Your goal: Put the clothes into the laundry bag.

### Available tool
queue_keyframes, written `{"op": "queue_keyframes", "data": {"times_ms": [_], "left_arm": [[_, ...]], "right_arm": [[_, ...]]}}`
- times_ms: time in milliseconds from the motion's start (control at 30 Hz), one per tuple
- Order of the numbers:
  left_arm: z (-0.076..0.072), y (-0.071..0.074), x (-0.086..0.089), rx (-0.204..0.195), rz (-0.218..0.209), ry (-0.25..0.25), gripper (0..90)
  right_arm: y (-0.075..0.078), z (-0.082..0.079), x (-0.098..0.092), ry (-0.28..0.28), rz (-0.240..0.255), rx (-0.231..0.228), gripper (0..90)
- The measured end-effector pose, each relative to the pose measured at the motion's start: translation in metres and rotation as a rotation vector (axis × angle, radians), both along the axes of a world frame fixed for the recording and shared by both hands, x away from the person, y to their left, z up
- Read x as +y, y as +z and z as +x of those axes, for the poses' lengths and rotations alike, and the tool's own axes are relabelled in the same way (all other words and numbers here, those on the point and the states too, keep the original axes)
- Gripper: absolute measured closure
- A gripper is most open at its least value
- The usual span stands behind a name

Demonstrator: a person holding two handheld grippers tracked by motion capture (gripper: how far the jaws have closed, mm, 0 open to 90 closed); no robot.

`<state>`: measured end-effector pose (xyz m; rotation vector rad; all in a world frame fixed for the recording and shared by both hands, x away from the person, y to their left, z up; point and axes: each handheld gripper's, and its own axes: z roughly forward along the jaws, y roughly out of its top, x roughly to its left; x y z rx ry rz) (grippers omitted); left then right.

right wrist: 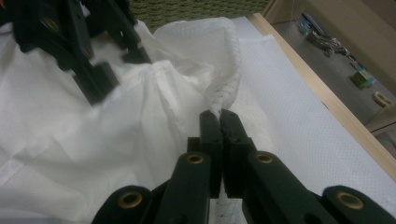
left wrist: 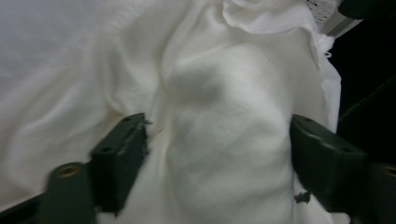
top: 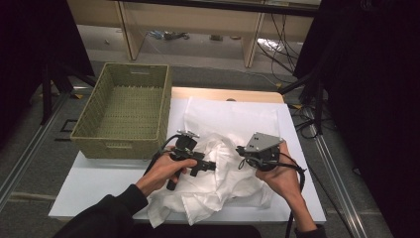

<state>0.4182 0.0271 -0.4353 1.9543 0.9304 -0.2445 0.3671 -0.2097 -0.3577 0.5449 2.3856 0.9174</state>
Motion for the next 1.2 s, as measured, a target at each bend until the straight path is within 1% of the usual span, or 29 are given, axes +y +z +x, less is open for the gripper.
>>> {"op": "queue_keyframes", "data": {"times_ms": [33,67,133,167,200,233,267,400,467,500,533,567,600,633,667,733,800,833,867,900,933,967,1000,1033,1067,1100,1133,1167,1200], "left_arm": [[-0.002,-0.001,-0.007,-0.017,0.014,0.007,48.3],[-0.004,-0.001,-0.012,-0.023,0.025,0.002,55.1],[-0.012,-0.003,-0.028,-0.027,0.01,-0.003,61.7],[-0.015,-0.004,-0.035,-0.031,0.003,-0.01,62.5],[-0.018,-0.004,-0.041,-0.037,0.012,-0.009,62.7],[-0.018,-0.005,-0.046,-0.067,0.028,0.01,62.7],[-0.015,-0.005,-0.047,-0.074,0.041,0.044,63.0],[0.008,-0.01,-0.033,-0.041,-0.005,0.206,63.7],[0.014,-0.01,-0.026,-0.003,-0.027,0.222,57.6],[0.014,-0.008,-0.024,0.023,-0.026,0.208,50.8],[0.013,-0.006,-0.022,0.033,-0.022,0.19,43.3],[0.01,-0.003,-0.019,0.021,-0.016,0.18,38.6],[0.001,0.003,-0.012,-0.034,0.001,0.168,33.9],[-0.003,0.007,-0.006,-0.062,0.015,0.159,27.8],[-0.008,0.011,0.0,-0.084,0.027,0.156,26.0],[-0.016,0.018,0.014,-0.134,0.059,0.144,23.2],[-0.02,0.019,0.029,-0.181,0.119,0.13,18.9],[-0.021,0.017,0.036,-0.176,0.138,0.121,15.8],[-0.021,0.015,0.04,-0.164,0.14,0.123,15.3],[-0.021,0.009,0.045,-0.138,0.137,0.13,15.3],[-0.019,0.004,0.047,-0.113,0.149,0.128,15.3],[-0.017,-0.001,0.048,-0.101,0.168,0.117,15.1],[-0.016,-0.004,0.047,-0.094,0.175,0.107,14.9],[-0.014,-0.009,0.044,-0.087,0.171,0.092,14.8],[-0.012,-0.014,0.041,-0.056,0.147,0.082,14.8],[-0.011,-0.018,0.038,0.029,0.089,0.072,15.4],[-0.011,-0.02,0.035,0.084,0.046,0.059,16.2],[-0.013,-0.021,0.033,0.092,0.044,0.043,14.6],[-0.017,-0.021,0.029,0.055,0.065,0.026,14.3]], "right_arm": [[0.0,0.0,0.0,0.001,-0.001,0.006,90.0],[0.0,0.0,0.001,0.001,-0.003,0.001,90.0],[0.0,0.0,0.002,0.008,-0.002,-0.008,90.0],[0.001,-0.001,0.003,0.01,0.002,-0.007,90.0],[0.003,-0.002,0.004,0.012,0.005,-0.018,90.0],[0.005,-0.004,0.004,0.018,0.007,-0.021,90.0],[0.006,-0.005,0.006,0.02,0.012,-0.024,90.0],[0.011,-0.018,0.008,0.046,-0.004,-0.015,90.0],[0.009,-0.021,0.006,0.04,-0.02,-0.009,90.0],[0.007,-0.019,0.003,0.043,-0.022,-0.008,90.0],[0.005,-0.017,0.0,0.031,-0.012,-0.002,90.0],[0.004,-0.015,-0.002,0.026,-0.011,-0.001,90.0],[0.002,-0.014,-0.004,0.02,-0.007,0.007,90.0],[0.001,-0.012,-0.006,0.015,-0.005,0.005,90.0],[0.0,-0.013,-0.007,0.009,-0.004,0.016,90.0],[0.001,-0.012,-0.007,0.015,-0.004,0.003,90.0],[0.002,-0.012,-0.007,0.019,-0.005,0.002,90.0],[0.002,-0.013,-0.006,0.003,0.0,0.011,90.0],[0.002,-0.014,-0.005,-0.005,0.003,0.012,90.0],[0.002,-0.014,-0.005,-0.002,0.002,0.012,90.0],[0.002,-0.013,-0.004,0.023,-0.009,0.005,90.0],[0.001,-0.012,-0.003,0.018,-0.01,0.003,90.0],[0.001,-0.013,-0.002,0.022,-0.011,0.012,90.0],[0.001,-0.012,-0.002,0.023,-0.012,0.002,90.0],[0.0,-0.012,-0.001,0.022,-0.013,0.005,90.0],[0.0,-0.012,-0.001,0.023,-0.015,0.008,90.0],[-0.001,-0.012,0.0,0.02,-0.014,0.012,90.0],[-0.001,-0.012,-0.001,0.016,-0.011,0.019,90.0],[-0.002,-0.012,-0.001,0.01,-0.012,0.019,90.0]]}}
